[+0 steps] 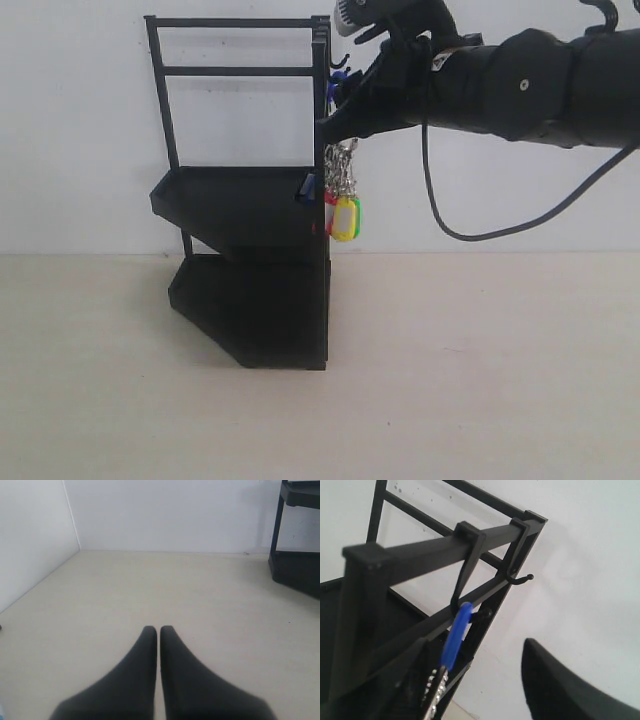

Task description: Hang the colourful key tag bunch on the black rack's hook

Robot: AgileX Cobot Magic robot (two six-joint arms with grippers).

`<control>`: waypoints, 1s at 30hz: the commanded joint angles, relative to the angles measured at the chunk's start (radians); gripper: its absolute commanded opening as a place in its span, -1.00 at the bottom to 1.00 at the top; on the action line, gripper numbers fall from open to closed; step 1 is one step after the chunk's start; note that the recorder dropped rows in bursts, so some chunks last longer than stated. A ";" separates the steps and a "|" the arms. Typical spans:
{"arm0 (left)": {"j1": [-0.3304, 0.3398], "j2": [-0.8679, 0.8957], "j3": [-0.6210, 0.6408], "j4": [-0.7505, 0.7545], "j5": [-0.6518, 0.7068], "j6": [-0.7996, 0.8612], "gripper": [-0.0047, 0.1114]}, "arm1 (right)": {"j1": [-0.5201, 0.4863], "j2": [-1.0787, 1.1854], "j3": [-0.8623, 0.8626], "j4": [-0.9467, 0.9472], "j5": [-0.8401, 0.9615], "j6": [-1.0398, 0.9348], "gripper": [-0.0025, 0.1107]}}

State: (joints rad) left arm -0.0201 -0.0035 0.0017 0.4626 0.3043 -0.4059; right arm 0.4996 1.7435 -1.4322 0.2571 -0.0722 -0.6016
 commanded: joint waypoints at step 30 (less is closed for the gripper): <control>-0.001 0.004 -0.002 0.000 -0.010 -0.006 -0.84 | -0.002 -0.366 0.249 0.026 0.213 0.050 -0.22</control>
State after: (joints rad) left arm -0.0201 -0.0035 0.0017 0.4626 0.3043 -0.4059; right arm 0.4996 1.4445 -1.2326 0.2796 0.1267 -0.5571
